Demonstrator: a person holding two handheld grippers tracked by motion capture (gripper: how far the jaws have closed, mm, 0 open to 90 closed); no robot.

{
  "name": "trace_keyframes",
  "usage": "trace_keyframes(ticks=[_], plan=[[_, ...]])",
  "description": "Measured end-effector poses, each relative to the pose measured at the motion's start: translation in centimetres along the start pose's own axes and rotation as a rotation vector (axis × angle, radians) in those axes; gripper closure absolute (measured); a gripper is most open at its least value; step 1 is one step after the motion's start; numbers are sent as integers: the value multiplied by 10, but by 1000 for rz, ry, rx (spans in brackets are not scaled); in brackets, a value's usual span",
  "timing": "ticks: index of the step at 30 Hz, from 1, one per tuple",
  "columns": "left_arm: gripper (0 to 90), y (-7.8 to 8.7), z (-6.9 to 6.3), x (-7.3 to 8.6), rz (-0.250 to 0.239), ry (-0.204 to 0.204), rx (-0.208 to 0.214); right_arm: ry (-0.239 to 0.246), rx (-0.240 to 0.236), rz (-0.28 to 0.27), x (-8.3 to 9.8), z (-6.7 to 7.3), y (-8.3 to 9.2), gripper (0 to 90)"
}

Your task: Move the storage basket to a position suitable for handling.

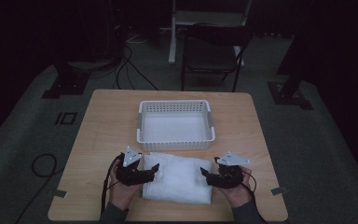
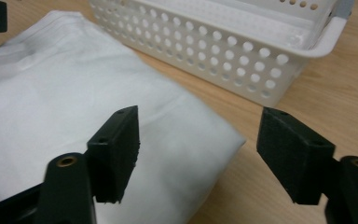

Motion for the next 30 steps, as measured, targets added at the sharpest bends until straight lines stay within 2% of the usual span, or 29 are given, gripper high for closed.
trace_keyframes(ticks=[2,6,10,14,19,25,30], plan=[[158,-1,-3,3,12,7,8,-4,-10,2,4,3,2,279],[151,-4,-9,12,39,-16,0,-5,-31,28,13,9,2,244],[152,-14,-8,28,101,-37,-38,6,-53,85,29,15,-8,225],[157,-20,-7,36,114,-30,-52,-9,-68,115,36,15,-16,212],[163,-26,-8,36,129,-40,-69,8,-40,128,37,12,-25,211],[163,-33,-1,36,127,-9,-69,42,-22,137,34,13,-37,214],[163,-39,8,31,120,5,-85,41,-12,135,28,10,-46,215]])
Point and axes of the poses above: each handheld gripper's, and its own axes: y roughly backward along the jaws, x roughly out of its underside, z roughly to its left, the point moved 3 cm from there along -y, roughly forward along the jaws, and after that the axes turned 11 degrees about x, right-handed, at the moved point
